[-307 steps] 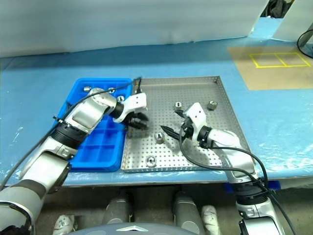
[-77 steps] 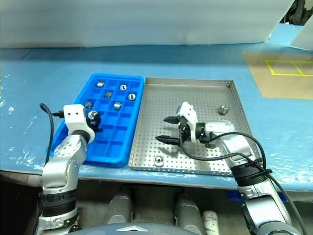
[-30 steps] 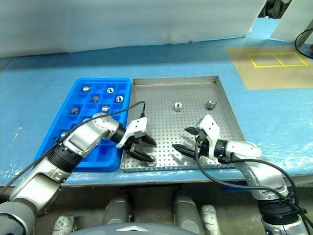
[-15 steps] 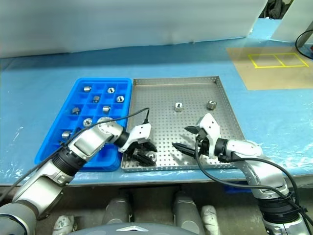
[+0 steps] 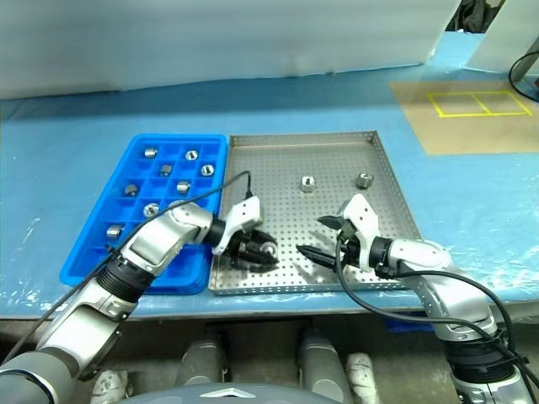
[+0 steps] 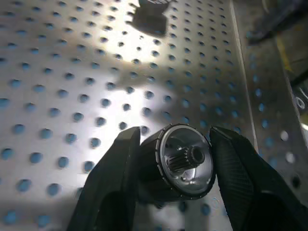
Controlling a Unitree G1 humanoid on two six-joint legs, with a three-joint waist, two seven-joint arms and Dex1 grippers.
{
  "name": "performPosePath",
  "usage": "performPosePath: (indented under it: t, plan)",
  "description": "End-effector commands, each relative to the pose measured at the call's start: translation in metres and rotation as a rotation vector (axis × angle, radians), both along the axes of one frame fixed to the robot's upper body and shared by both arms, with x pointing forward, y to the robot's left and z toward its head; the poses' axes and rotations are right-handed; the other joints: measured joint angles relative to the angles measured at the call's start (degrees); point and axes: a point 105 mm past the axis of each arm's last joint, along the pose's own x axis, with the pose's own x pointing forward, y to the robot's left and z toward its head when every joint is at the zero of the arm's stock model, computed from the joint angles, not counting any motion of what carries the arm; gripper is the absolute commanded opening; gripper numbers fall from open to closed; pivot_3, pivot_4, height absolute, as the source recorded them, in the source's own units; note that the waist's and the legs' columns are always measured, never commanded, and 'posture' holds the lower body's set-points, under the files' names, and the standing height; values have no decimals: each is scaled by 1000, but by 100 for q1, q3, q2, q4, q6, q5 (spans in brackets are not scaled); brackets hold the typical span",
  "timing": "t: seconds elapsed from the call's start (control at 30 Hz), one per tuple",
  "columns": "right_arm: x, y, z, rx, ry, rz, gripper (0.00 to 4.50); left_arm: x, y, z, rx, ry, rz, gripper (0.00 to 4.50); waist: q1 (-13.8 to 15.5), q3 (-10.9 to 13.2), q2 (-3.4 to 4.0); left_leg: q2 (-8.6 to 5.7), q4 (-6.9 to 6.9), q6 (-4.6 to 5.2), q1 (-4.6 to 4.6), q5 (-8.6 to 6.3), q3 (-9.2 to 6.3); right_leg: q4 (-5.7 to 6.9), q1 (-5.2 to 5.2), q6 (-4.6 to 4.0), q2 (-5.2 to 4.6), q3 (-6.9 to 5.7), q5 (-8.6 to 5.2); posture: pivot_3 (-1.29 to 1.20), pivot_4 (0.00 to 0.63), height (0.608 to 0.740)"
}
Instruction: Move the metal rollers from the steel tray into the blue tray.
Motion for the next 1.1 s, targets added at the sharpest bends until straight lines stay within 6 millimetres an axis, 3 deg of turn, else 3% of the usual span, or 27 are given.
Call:
performPosePath:
  t: [0.03,0.17,0.3,0.43,0.63,0.87,1.1]
  plan:
    - [6,7,8,19,-46,35,4500,27,9,36,-120,-115,245,1901,-2,0,0,0,2,1,-1,0,-1,1,0,0,0,-1,0,-184,150,740]
    - [17,13,9,28,-67,57,4500,36,26,60,-243,-195,504,1901,6,0,0,0,3,4,-8,-2,-3,-2,-2,-1,0,-3,0,-124,150,740]
    - [24,21,7,30,-74,98,4500,27,57,70,-314,-279,784,1901,40,1,-1,2,2,14,-20,-8,-6,-10,-5,-2,-1,-12,-1,-63,150,740]
    - [29,29,4,33,-68,150,4500,8,102,65,-317,-354,1060,1901,73,3,-3,5,2,17,-28,-10,-10,-17,-8,-2,-1,-22,-1,7,150,740]
    - [37,39,2,33,-62,220,4500,-34,146,52,-232,-441,1310,1901,238,8,-11,5,4,17,-31,-10,-18,-18,-8,2,-4,-27,-3,104,150,740]
    - [41,49,0,37,-53,285,4500,-65,168,38,-169,-445,1468,1901,499,10,-15,5,0,18,-40,-11,-25,-27,-10,6,-4,-33,-6,171,150,740]
    - [58,49,13,64,-107,252,4500,-77,176,21,-141,-388,1504,1901,540,11,-16,5,-1,18,-43,-12,-26,-28,-14,27,-3,-33,-17,194,150,740]
